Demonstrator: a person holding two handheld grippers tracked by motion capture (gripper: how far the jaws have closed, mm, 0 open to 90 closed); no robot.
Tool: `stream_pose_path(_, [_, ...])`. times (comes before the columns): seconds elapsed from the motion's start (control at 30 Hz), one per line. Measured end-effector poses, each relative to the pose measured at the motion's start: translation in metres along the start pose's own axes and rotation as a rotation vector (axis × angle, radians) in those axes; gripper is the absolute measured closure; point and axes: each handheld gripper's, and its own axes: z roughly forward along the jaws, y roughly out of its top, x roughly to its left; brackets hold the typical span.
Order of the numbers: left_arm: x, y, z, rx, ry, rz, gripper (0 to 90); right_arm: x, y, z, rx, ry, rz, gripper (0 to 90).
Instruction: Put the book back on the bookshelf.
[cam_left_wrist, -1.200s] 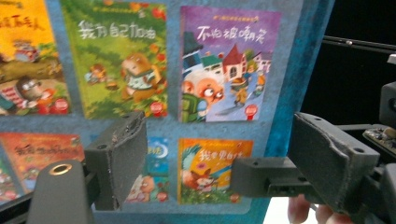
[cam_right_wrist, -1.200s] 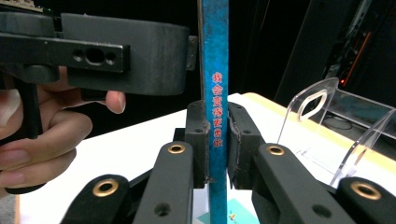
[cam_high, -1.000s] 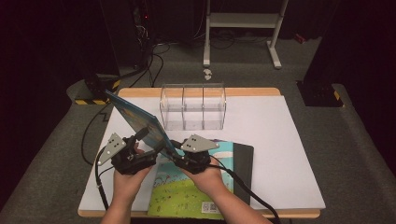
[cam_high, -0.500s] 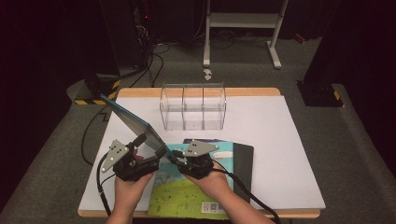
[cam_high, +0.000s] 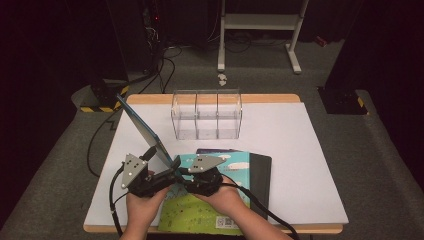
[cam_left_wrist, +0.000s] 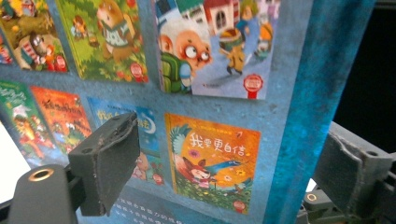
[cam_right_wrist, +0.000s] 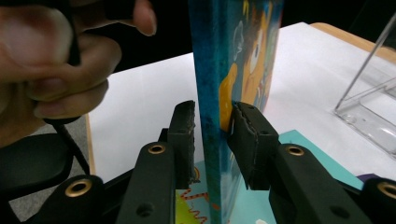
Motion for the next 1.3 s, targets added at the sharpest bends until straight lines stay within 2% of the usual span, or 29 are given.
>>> stream_pose_path(0.07, [0.0,-0.002,0.001,0.007,0.01,0.004,14.8,0.001,0.0,0.001,0.004,0.011,-0.001,67.8])
stream_pose_path(0.17, [0.001,-0.006,0.003,0.019,0.035,0.037,18.6,0.001,-0.001,0.002,0.013,0.019,-0.006,66.4])
stream_pose_path(0.27, [0.001,-0.008,0.001,0.007,0.035,0.047,19.2,0.001,-0.001,-0.002,0.026,0.011,-0.008,61.5])
stream_pose_path(0.37, [0.002,-0.008,0.0,0.006,0.031,0.046,19.3,-0.002,-0.003,-0.011,0.036,0.009,0.008,57.2])
stream_pose_path(0.47, [0.003,-0.007,-0.003,0.009,0.026,0.049,19.6,-0.007,-0.008,-0.029,0.007,-0.02,0.024,53.4])
stream_pose_path(0.57, [0.005,-0.006,-0.005,0.013,0.019,0.045,20.1,-0.02,-0.017,-0.052,-0.04,-0.107,0.048,51.3])
stream_pose_path(0.67, [0.006,-0.005,-0.009,0.026,0.003,0.049,22.4,-0.04,-0.033,-0.078,-0.073,-0.254,0.048,50.4])
stream_pose_path(0.73, [0.008,-0.004,-0.012,0.049,-0.019,0.045,26.0,-0.056,-0.049,-0.096,-0.095,-0.342,0.074,50.4])
stream_pose_path(0.77, [0.009,-0.005,-0.015,0.056,-0.036,0.037,27.8,-0.061,-0.054,-0.102,-0.107,-0.354,0.094,50.4])
stream_pose_path(0.8, [0.01,-0.005,-0.016,0.063,-0.043,0.039,30.0,-0.067,-0.062,-0.111,-0.138,-0.361,0.131,50.5])
stream_pose_path(0.9, [0.01,-0.009,-0.024,0.074,-0.058,0.055,33.7,-0.072,-0.079,-0.126,-0.23,-0.372,0.193,51.8])
stream_pose_path(0.93, [0.009,-0.011,-0.027,0.078,-0.068,0.069,36.3,-0.073,-0.084,-0.126,-0.238,-0.37,0.202,51.6])
stream_pose_path(1.0, [0.006,-0.015,-0.034,0.066,-0.061,0.115,45.0,-0.073,-0.087,-0.125,-0.194,-0.381,0.178,51.7])
stream_pose_path(1.03, [0.005,-0.016,-0.036,0.059,-0.055,0.125,48.8,-0.074,-0.089,-0.125,-0.201,-0.376,0.186,51.9])
stream_pose_path(1.13, [0.003,-0.012,-0.044,-0.007,0.006,0.173,64.4,-0.077,-0.09,-0.125,-0.21,-0.367,0.206,52.2])
stream_pose_path(1.17, [0.005,-0.006,-0.045,0.002,0.005,0.172,67.6,-0.077,-0.09,-0.126,-0.212,-0.367,0.209,52.5])
stream_pose_path(1.2, [0.005,-0.004,-0.044,0.05,-0.015,0.184,66.8,-0.078,-0.09,-0.127,-0.219,-0.365,0.216,52.7])
stream_pose_path(1.3, [0.001,-0.006,-0.042,0.033,0.01,0.246,69.9,-0.078,-0.09,-0.128,-0.233,-0.364,0.225,53.5])
